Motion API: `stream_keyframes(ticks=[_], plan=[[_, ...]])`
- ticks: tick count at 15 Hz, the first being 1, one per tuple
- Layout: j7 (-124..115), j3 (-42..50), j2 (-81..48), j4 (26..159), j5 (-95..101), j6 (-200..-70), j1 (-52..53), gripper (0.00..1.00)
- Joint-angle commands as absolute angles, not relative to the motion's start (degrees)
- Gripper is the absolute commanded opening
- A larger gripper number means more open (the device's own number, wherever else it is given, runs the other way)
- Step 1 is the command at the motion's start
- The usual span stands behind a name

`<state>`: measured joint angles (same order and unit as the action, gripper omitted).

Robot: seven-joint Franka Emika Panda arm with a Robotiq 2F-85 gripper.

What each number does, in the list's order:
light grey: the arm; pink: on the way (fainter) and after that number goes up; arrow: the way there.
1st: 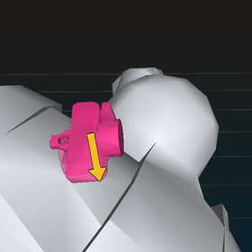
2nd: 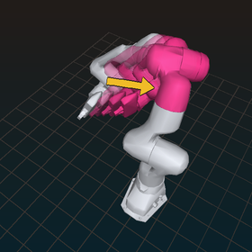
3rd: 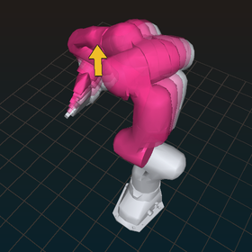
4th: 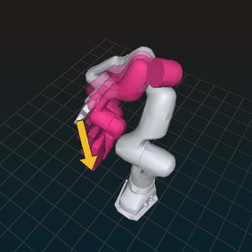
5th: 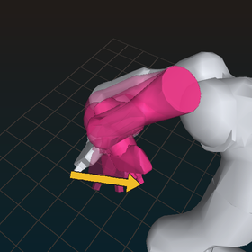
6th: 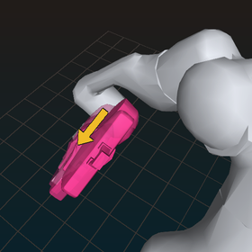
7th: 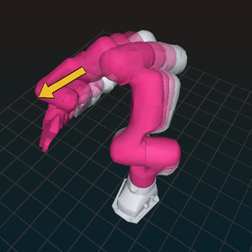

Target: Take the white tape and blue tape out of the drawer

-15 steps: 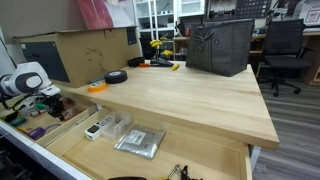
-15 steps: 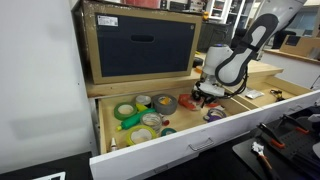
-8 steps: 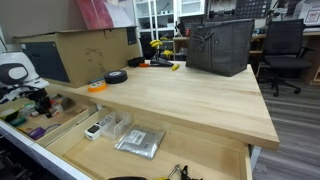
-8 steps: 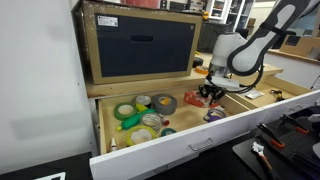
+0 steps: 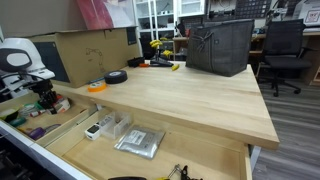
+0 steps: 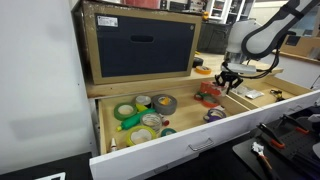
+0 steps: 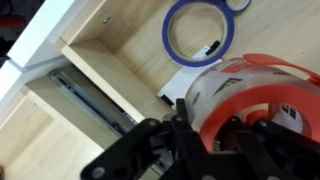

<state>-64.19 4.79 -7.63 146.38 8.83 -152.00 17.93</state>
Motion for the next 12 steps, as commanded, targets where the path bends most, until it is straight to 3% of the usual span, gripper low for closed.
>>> stream_keyframes(ticks=[1, 12], plan=[[-61.72, 3.18, -2.45, 147.46, 8.58, -147.11, 12.03, 0.06], [-58.62, 5.41, -4.11, 136.80, 7.01, -141.94, -1.26, 0.06]])
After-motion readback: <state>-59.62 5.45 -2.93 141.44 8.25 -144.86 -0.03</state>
